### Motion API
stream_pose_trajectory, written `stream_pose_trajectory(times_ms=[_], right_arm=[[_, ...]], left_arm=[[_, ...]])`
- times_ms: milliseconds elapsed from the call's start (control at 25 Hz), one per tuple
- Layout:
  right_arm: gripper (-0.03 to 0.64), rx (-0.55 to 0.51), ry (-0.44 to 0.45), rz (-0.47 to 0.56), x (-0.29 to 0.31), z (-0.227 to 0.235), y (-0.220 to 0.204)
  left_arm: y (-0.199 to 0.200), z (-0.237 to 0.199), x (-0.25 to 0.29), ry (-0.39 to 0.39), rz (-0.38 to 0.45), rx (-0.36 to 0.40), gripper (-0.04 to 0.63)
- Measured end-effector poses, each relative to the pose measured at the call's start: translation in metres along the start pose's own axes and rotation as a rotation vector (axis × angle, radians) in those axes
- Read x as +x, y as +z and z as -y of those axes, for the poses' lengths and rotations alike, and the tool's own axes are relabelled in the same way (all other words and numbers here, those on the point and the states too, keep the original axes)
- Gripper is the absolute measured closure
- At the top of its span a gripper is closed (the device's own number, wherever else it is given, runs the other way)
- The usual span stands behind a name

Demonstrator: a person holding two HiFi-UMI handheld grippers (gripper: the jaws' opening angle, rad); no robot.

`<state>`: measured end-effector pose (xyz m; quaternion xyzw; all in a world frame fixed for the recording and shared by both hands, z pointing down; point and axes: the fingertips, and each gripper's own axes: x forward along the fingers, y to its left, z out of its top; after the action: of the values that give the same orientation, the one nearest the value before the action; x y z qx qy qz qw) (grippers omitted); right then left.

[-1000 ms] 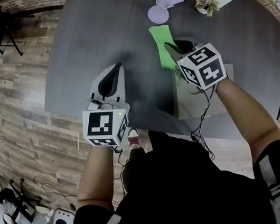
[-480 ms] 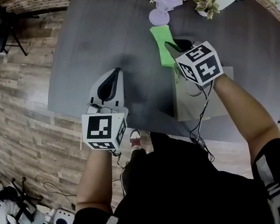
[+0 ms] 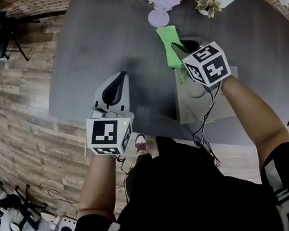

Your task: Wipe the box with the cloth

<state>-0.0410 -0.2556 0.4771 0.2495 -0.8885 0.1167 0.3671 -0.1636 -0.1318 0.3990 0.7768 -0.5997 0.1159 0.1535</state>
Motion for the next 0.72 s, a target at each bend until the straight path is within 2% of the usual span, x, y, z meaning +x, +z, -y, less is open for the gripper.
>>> stream_pose_trajectory(times_ms=[120,320,720], right_arm=[[0.580,0.007,-0.005,-0.002,-0.003,0.003,-0.004],[0.580,0.024,-0.018,-0.006,-0.008,0.011,-0.013],[0.580,0.064,-0.048,-0.004,-0.025,0.033,-0.031]], left_arm=[[0.000,0.003,0.001,-0.005,-0.008,0.005,0.586],[0.000,0.009,0.006,-0.019,-0.005,-0.029,0.586],[0.006,0.030,0.020,-0.053,-0.007,-0.006,0.586]])
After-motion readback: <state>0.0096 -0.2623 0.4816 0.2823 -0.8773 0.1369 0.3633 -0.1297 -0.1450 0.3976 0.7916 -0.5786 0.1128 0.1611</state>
